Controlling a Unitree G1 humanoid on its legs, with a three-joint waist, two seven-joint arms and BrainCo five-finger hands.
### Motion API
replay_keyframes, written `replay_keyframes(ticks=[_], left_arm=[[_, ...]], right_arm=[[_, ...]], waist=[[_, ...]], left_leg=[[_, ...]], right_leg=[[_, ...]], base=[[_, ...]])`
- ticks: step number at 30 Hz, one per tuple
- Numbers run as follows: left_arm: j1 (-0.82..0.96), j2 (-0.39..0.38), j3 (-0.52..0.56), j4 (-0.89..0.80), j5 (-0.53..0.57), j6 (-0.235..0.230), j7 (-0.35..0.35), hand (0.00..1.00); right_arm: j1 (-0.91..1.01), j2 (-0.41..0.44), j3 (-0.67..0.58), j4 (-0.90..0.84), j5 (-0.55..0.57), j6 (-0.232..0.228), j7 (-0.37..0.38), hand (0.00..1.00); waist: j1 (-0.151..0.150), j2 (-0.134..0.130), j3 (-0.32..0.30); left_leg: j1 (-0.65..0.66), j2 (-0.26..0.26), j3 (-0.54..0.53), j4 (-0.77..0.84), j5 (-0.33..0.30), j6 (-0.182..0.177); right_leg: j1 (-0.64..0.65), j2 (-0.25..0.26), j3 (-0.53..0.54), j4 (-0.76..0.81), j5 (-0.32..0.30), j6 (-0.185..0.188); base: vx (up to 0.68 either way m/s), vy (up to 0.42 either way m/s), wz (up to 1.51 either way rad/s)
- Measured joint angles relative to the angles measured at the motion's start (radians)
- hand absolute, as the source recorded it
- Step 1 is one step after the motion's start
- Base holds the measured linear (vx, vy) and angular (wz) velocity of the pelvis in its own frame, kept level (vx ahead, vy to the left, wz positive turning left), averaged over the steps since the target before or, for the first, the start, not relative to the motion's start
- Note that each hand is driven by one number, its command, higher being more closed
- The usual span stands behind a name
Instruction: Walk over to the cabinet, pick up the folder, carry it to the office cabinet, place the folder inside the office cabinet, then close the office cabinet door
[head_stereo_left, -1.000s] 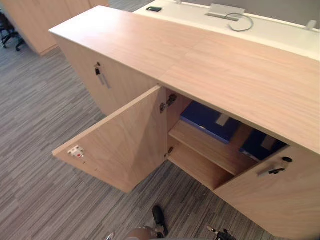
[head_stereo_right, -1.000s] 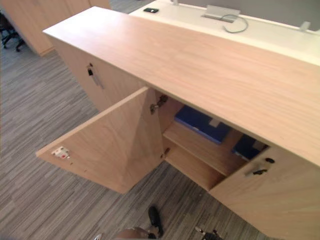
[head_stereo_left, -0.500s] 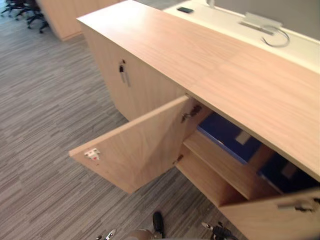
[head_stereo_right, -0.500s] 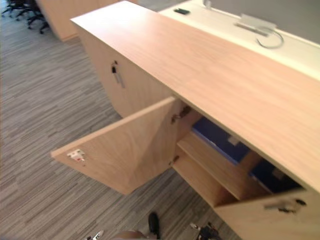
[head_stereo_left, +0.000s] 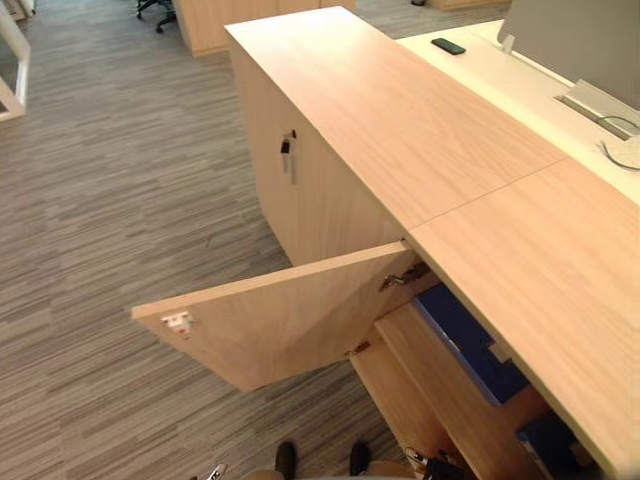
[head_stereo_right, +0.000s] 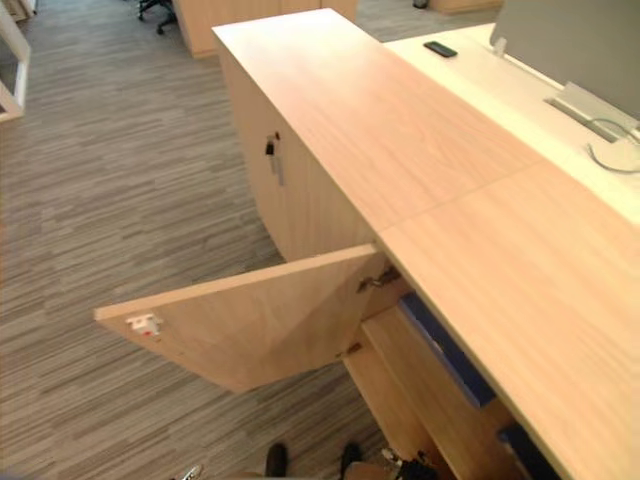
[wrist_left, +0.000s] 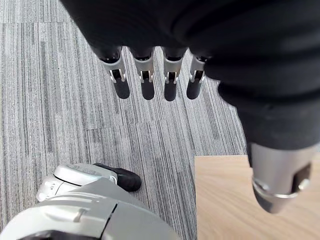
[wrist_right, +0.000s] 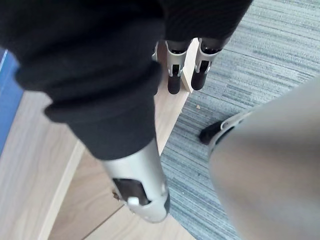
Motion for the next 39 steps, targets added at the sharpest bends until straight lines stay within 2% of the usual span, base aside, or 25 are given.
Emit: replay_keyframes(ticks=[5, 9, 18, 26, 28, 29, 30, 31, 32, 33, 34, 35, 36, 38, 39], left_arm=[[-0.008, 0.003, -0.01, 0.0, 0.0, -0.006, 0.0, 0.0], [-0.008, 0.007, -0.018, -0.001, 0.0, -0.006, 0.0, 0.0], [-0.009, 0.011, -0.026, -0.001, 0.0, -0.008, 0.0, 0.0], [-0.02, 0.022, -0.057, 0.003, 0.002, -0.007, 0.002, 0.0], [-0.03, 0.025, -0.057, 0.001, 0.001, -0.007, 0.007, 0.0], [-0.034, 0.024, -0.055, -0.005, 0.0, -0.007, 0.01, 0.0], [-0.037, 0.025, -0.037, -0.012, -0.001, -0.008, 0.013, 0.0], [-0.038, 0.027, -0.028, -0.019, -0.004, -0.008, 0.014, 0.0], [-0.031, 0.026, -0.015, -0.03, -0.01, -0.01, 0.015, 0.0], [-0.017, 0.014, -0.005, -0.034, -0.011, -0.014, 0.018, 0.0], [-0.009, 0.003, -0.001, -0.032, -0.011, -0.018, 0.022, 0.0], [0.002, -0.02, 0.008, -0.029, -0.017, -0.018, 0.027, 0.0], [0.002, -0.029, 0.018, -0.03, -0.023, -0.018, 0.029, 0.0], [-0.008, -0.02, 0.018, -0.029, -0.021, -0.017, 0.032, 0.0], [-0.011, -0.019, 0.018, -0.03, -0.021, -0.017, 0.032, 0.0]], right_arm=[[0.006, 0.0, 0.045, 0.002, -0.001, -0.002, 0.0, 0.0], [0.01, 0.003, 0.051, 0.002, -0.002, -0.002, 0.0, 0.0], [0.012, 0.001, 0.083, 0.001, -0.004, -0.003, 0.0, 0.0], [0.016, -0.005, 0.085, 0.0, -0.004, -0.006, 0.0, 0.0], [0.011, -0.011, 0.084, 0.001, -0.004, -0.006, 0.0, 0.0], [0.009, -0.018, 0.082, 0.0, -0.005, -0.006, -0.001, 0.0], [0.007, -0.016, 0.072, -0.001, -0.005, -0.006, -0.003, 0.0], [0.006, -0.018, 0.069, 0.0, -0.005, -0.005, -0.007, 0.0], [0.004, -0.029, 0.065, -0.001, -0.005, -0.002, -0.011, 0.0], [0.006, -0.05, 0.064, -0.001, -0.005, -0.001, -0.016, 0.0], [0.009, -0.061, 0.065, -0.001, -0.005, 0.0, -0.018, 0.0], [0.013, -0.08, 0.062, 0.0, -0.005, 0.001, -0.019, 0.0], [0.012, -0.089, 0.06, 0.0, -0.005, 0.002, -0.02, 0.0], [0.01, -0.066, 0.036, 0.016, -0.004, 0.003, -0.019, 0.0], [0.01, -0.063, 0.02, 0.02, -0.004, 0.003, -0.02, 0.0]], waist=[[-0.007, -0.001, -0.036], [-0.006, -0.005, -0.042], [-0.006, -0.01, -0.043], [-0.009, -0.007, -0.044], [-0.014, -0.009, -0.032], [-0.013, -0.009, -0.026], [-0.014, -0.017, -0.009], [-0.013, -0.026, 0.001], [-0.014, -0.038, 0.011], [-0.021, -0.027, 0.007], [-0.023, -0.012, 0.001], [-0.027, 0.025, -0.007], [-0.026, 0.034, -0.007], [-0.048, 0.028, -0.002], [-0.048, 0.028, -0.001]], left_leg=[[0.009, 0.013, 0.0, 0.0, -0.006, -0.012], [0.024, 0.005, 0.0, 0.0, -0.007, -0.013], [0.023, -0.011, -0.006, 0.0, 0.003, 0.003], [-0.017, -0.014, -0.065, 0.0, 0.03, 0.0], [-0.053, -0.022, -0.089, 0.021, 0.039, -0.008], [-0.088, -0.029, -0.059, 0.054, 0.025, -0.028], [-0.109, -0.006, 0.067, 0.108, -0.034, -0.03], [-0.125, 0.015, 0.132, 0.172, -0.069, -0.012], [-0.149, 0.056, 0.19, 0.307, -0.112, -0.007], [-0.155, 0.105, 0.191, 0.382, -0.123, -0.021], [-0.152, 0.135, 0.179, 0.383, -0.114, -0.036], [-0.139, 0.193, 0.117, 0.352, -0.064, -0.084], [-0.132, 0.18, 0.073, 0.329, -0.071, -0.109], [-0.153, 0.121, 0.058, 0.267, -0.081, -0.105], [-0.153, 0.11, 0.056, 0.255, -0.09, -0.102]], right_leg=[[0.04, 0.014, -0.026, -0.048, 0.007, 0.0], [0.068, 0.006, -0.028, -0.071, 0.02, 0.011], [0.072, -0.008, -0.035, -0.081, 0.035, 0.006], [0.055, -0.014, -0.1, -0.072, 0.035, 0.005], [0.036, -0.027, -0.138, -0.049, 0.028, 0.0], [0.018, -0.047, -0.167, -0.018, 0.021, -0.001], [0.009, -0.075, -0.191, 0.001, 0.016, -0.008], [0.006, -0.097, -0.196, 0.012, 0.012, -0.014], [-0.005, -0.143, -0.191, 0.044, 0.004, -0.005], [-0.015, -0.179, -0.182, 0.06, 0.001, 0.014], [-0.019, -0.183, -0.178, 0.059, 0.0, 0.026], [-0.038, -0.184, -0.171, 0.058, 0.005, 0.05], [-0.053, -0.183, -0.158, 0.055, 0.012, 0.063], [-0.055, -0.218, -0.156, -0.003, 0.048, 0.085], [-0.055, -0.227, -0.157, -0.014, 0.065, 0.097]], base=[[0.04, -0.047, 0.08], [0.01, 0.042, 0.03], [-0.07, 0.03, 0.03], [-0.05, -0.002, 0.22], [-0.02, 0.007, 0.58], [-0.04, 0.059, 0.66], [-0.06, 0.07, 0.62], [-0.06, 0.075, 0.39], [-0.04, 0.087, 0.2], [0.01, 0.183, 0.1], [0.03, 0.245, 0.03], [0.03, 0.283, -0.09], [-0.01, 0.328, 0.02], [-0.05, 0.392, 0.43], [-0.07, 0.316, 0.45]])
